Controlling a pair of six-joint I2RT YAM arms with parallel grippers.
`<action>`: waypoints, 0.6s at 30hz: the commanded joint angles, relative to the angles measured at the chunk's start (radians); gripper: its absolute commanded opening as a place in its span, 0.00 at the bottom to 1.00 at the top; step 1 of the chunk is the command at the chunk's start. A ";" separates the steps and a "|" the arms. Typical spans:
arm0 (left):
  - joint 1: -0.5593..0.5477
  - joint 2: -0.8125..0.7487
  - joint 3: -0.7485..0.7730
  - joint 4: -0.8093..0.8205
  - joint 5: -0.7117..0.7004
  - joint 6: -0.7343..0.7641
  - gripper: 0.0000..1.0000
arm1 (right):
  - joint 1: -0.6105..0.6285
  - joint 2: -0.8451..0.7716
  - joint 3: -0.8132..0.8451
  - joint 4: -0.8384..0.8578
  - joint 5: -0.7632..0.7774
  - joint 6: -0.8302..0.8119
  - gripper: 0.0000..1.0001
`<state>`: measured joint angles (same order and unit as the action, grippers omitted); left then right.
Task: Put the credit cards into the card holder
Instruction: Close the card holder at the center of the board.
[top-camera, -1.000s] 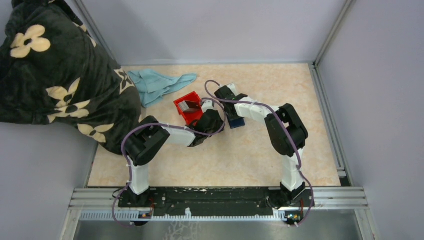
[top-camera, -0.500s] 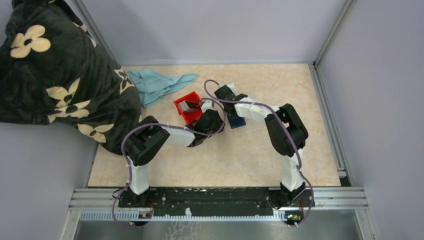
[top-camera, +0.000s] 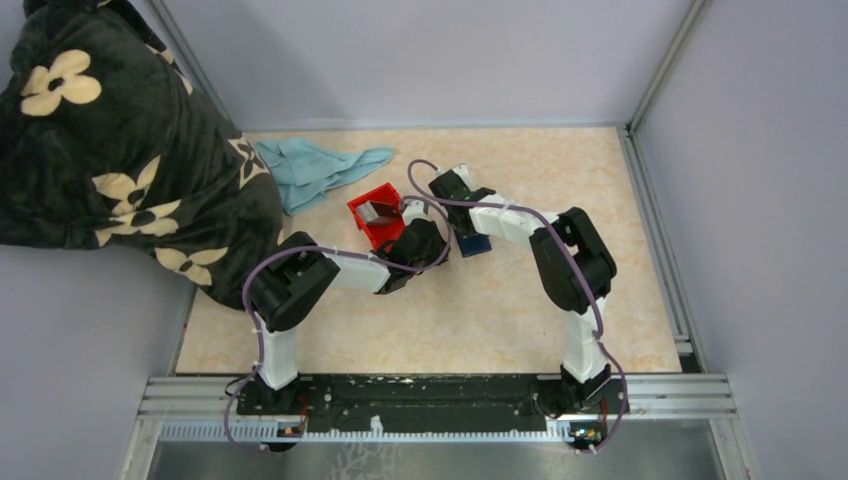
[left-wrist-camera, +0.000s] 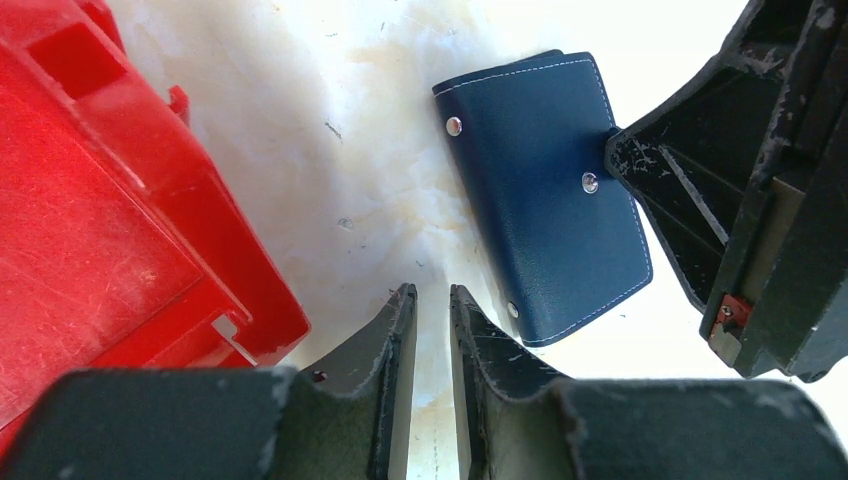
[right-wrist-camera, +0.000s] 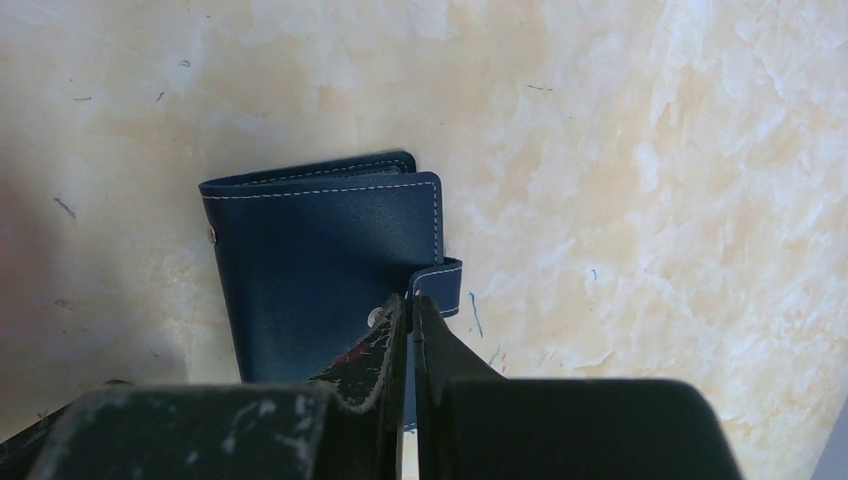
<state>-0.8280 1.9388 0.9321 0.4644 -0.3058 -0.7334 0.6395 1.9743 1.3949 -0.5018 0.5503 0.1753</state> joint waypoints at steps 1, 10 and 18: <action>0.007 0.001 -0.009 -0.041 0.012 0.004 0.26 | 0.013 -0.049 0.010 0.004 -0.044 0.001 0.02; 0.007 0.020 0.020 -0.042 0.016 0.014 0.27 | 0.012 -0.057 0.012 -0.050 -0.080 -0.005 0.01; 0.009 0.033 0.036 -0.040 0.023 0.016 0.26 | 0.013 -0.072 0.005 -0.061 -0.089 -0.008 0.00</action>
<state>-0.8265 1.9453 0.9466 0.4587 -0.2970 -0.7319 0.6395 1.9583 1.3945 -0.5484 0.4759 0.1749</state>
